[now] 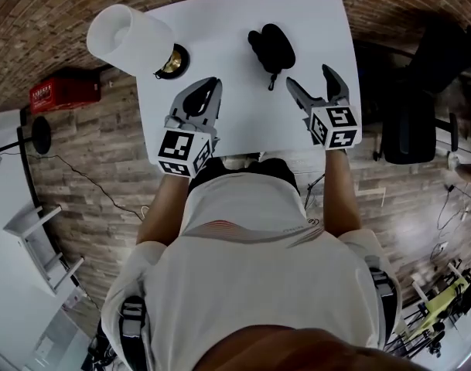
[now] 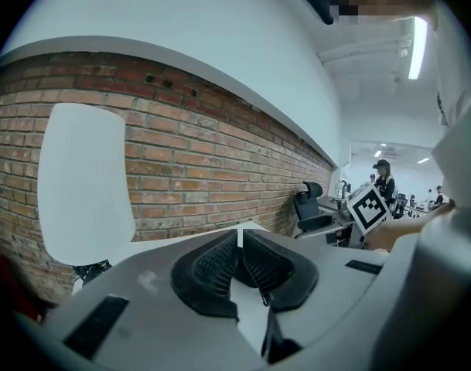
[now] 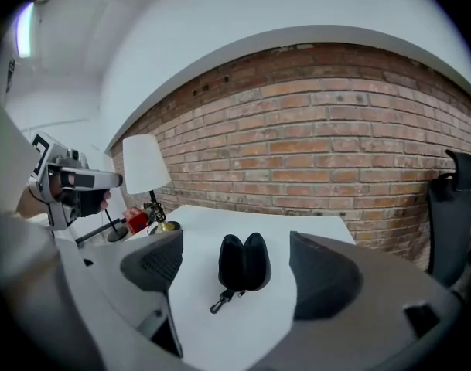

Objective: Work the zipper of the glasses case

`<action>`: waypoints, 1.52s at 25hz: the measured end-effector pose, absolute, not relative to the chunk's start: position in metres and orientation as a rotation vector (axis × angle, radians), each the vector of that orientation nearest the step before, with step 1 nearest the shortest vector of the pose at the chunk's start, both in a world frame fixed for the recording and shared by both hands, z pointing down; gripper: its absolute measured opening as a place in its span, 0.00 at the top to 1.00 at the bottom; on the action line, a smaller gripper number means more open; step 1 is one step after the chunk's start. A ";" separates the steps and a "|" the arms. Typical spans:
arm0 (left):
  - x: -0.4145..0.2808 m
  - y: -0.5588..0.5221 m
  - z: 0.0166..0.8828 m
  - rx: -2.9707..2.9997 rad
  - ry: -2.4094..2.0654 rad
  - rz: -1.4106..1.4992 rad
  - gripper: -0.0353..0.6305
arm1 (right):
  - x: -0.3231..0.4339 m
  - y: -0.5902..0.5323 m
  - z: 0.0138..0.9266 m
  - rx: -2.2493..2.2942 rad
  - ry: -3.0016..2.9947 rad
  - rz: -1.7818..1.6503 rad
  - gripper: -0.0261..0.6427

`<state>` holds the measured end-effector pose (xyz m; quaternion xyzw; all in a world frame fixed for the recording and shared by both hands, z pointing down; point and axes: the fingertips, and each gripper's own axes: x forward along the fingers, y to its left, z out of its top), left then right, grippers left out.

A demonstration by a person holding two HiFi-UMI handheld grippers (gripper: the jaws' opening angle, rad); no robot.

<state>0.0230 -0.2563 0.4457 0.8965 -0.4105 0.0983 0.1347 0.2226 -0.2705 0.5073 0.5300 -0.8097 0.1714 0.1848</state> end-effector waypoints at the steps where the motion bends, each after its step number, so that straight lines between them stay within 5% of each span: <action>1: 0.022 -0.258 0.447 2.596 -1.190 0.289 0.90 | 0.220 -0.274 0.513 1.474 -2.276 0.485 0.25; 13: 0.011 -0.260 0.467 2.489 -1.197 0.285 0.90 | 0.200 -0.317 0.628 1.319 -2.126 0.581 0.02; 27: -0.021 -0.260 0.485 2.401 -1.259 0.313 0.90 | 0.192 -0.347 0.709 1.260 -1.966 0.536 0.01; 38: -0.026 -0.257 0.483 2.412 -1.236 0.319 0.90 | 0.194 -0.344 0.679 1.378 -1.992 0.442 0.39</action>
